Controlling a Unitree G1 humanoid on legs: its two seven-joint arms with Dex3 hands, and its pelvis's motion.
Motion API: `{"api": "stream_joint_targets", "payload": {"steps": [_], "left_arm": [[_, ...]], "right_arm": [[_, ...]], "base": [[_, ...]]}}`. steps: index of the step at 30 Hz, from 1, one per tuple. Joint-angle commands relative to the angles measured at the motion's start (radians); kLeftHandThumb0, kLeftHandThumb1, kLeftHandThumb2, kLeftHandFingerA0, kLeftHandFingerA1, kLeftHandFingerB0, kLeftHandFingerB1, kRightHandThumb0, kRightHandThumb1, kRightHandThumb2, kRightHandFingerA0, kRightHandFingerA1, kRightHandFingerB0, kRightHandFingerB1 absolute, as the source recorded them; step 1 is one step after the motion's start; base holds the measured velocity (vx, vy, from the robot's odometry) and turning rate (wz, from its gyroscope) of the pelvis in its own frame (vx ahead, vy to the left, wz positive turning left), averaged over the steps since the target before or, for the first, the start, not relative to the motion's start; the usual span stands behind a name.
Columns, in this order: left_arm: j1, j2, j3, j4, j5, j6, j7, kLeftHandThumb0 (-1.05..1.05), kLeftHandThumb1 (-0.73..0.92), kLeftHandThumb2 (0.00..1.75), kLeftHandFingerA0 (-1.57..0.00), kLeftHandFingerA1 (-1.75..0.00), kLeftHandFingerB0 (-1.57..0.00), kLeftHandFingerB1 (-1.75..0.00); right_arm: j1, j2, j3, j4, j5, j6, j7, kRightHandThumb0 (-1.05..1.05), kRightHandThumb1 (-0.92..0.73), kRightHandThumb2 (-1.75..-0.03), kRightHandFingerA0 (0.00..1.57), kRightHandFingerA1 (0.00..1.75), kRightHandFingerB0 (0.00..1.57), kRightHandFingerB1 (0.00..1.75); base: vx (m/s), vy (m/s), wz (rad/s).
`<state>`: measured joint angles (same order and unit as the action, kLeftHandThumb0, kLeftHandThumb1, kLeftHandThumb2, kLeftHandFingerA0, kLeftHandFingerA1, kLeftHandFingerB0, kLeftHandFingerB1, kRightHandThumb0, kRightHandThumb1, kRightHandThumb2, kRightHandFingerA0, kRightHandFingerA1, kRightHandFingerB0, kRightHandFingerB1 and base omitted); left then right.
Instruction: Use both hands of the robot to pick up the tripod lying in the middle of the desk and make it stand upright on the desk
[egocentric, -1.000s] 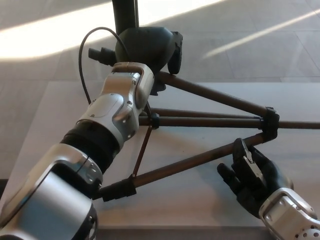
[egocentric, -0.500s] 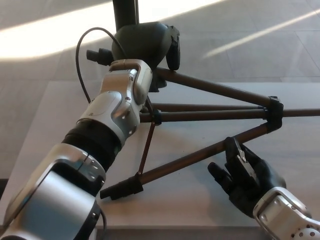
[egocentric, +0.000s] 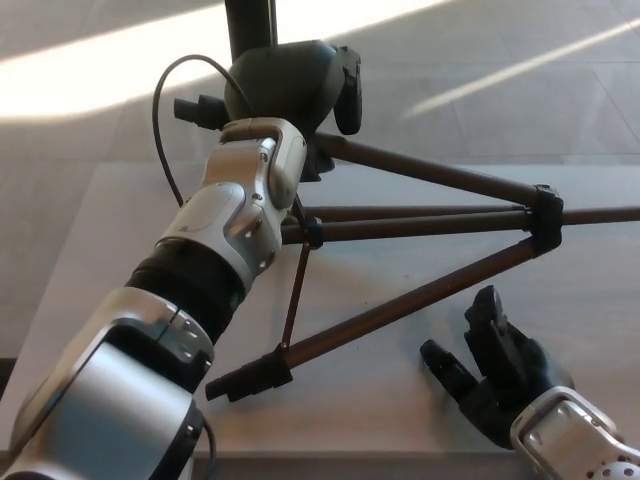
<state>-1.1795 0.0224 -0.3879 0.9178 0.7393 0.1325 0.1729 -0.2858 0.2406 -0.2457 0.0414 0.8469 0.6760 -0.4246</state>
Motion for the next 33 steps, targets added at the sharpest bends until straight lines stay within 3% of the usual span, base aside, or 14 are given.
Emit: {"api": "stream_joint_targets", "payload": {"steps": [1,2,6,7,12,22,23,24,25,28,29,33], "left_arm": [[-0.085,0.000,0.045,-0.015,-0.048,-0.081,0.132,-0.15,0.56,1.05,-0.90,-1.75,-0.76,-1.52],[-0.082,0.003,0.045,-0.020,-0.045,-0.081,0.128,-0.15,0.57,1.00,-0.89,-1.75,-0.76,-1.52],[-0.073,0.003,0.044,-0.024,-0.043,-0.087,0.129,-0.15,0.57,0.99,-0.89,-1.75,-0.76,-1.54],[-0.075,0.003,0.043,-0.022,-0.043,-0.089,0.127,-0.14,0.57,0.99,-0.88,-1.75,-0.74,-1.55],[-0.073,0.003,0.039,-0.015,-0.043,-0.102,0.135,-0.15,0.57,0.98,-0.88,-1.75,-0.75,-1.53],[-0.072,-0.015,0.008,0.003,-0.024,-0.097,0.151,-0.14,0.54,0.99,-0.91,-1.75,-0.70,-1.62],[-0.068,-0.014,0.005,0.000,-0.023,-0.095,0.147,-0.20,0.46,1.03,-1.20,-1.38,-1.00,-1.26],[-0.063,-0.014,0.003,-0.004,-0.025,-0.097,0.144,-0.20,0.47,1.04,-1.20,-1.38,-1.01,-1.27],[-0.057,-0.013,-0.001,-0.009,-0.024,-0.086,0.131,-0.12,0.51,0.94,-0.89,-1.75,-0.68,-1.66],[-0.052,-0.011,-0.003,-0.011,-0.026,-0.089,0.132,-0.12,0.51,0.95,-0.89,-1.75,-0.69,-1.66],[-0.042,-0.007,0.001,-0.023,-0.032,-0.084,0.117,-0.19,0.48,1.04,-1.20,-1.39,-1.00,-1.27],[-0.029,0.000,-0.007,-0.033,-0.026,-0.080,0.113,-0.19,0.49,1.02,-1.19,-1.39,-0.99,-1.26]], "right_arm": [[0.097,0.167,0.009,0.067,0.038,-0.115,0.139,-0.98,-0.79,-0.64,0.00,0.00,0.00,0.00],[0.069,0.150,0.006,0.083,0.040,-0.116,0.151,-1.04,-0.74,-1.00,0.00,0.07,0.00,0.00],[0.037,0.125,0.023,0.111,0.020,-0.145,0.178,-1.05,-0.78,-1.04,0.00,0.09,0.00,0.00],[0.022,0.112,0.033,0.119,0.006,-0.152,0.188,-1.05,-0.90,-0.69,0.00,0.00,0.00,0.00],[-0.018,0.019,0.092,0.149,-0.041,-0.123,0.257,-1.05,-0.90,-0.71,0.00,0.00,0.00,0.00],[-0.127,-0.037,0.060,0.273,-0.082,-0.128,0.279,-1.05,-0.75,-0.63,0.00,0.00,0.00,0.00],[-0.149,-0.044,0.048,0.284,-0.077,-0.120,0.273,-1.05,-0.73,-0.63,0.00,0.00,0.00,0.00],[-0.166,-0.047,0.035,0.291,-0.068,-0.123,0.278,-1.04,-0.71,-0.61,0.00,0.00,0.00,0.00],[-0.202,-0.060,0.023,0.290,-0.066,-0.112,0.266,-1.02,-0.69,-0.62,0.00,0.00,0.00,0.00],[-0.232,-0.069,0.004,0.306,-0.064,-0.099,0.265,-1.02,-0.67,-0.61,0.00,0.00,0.00,0.00],[-0.280,-0.094,0.001,0.326,-0.088,-0.104,0.256,-1.01,-0.66,-0.62,0.00,0.00,0.00,0.00],[-0.368,-0.138,-0.039,0.385,-0.111,-0.115,0.238,-0.95,-0.64,-0.60,0.00,0.00,0.00,0.00]], "base": [[0.00,0.000,0.00],[0.00,0.000,0.00],[0.00,0.000,0.00],[0.00,0.000,0.00],[0.00,0.000,0.00],[0.00,0.000,0.00],[0.00,0.000,0.00],[0.00,0.000,0.00],[0.00,0.000,0.00],[0.00,0.000,0.00],[0.00,0.000,0.00],[0.00,0.000,0.00]]}}
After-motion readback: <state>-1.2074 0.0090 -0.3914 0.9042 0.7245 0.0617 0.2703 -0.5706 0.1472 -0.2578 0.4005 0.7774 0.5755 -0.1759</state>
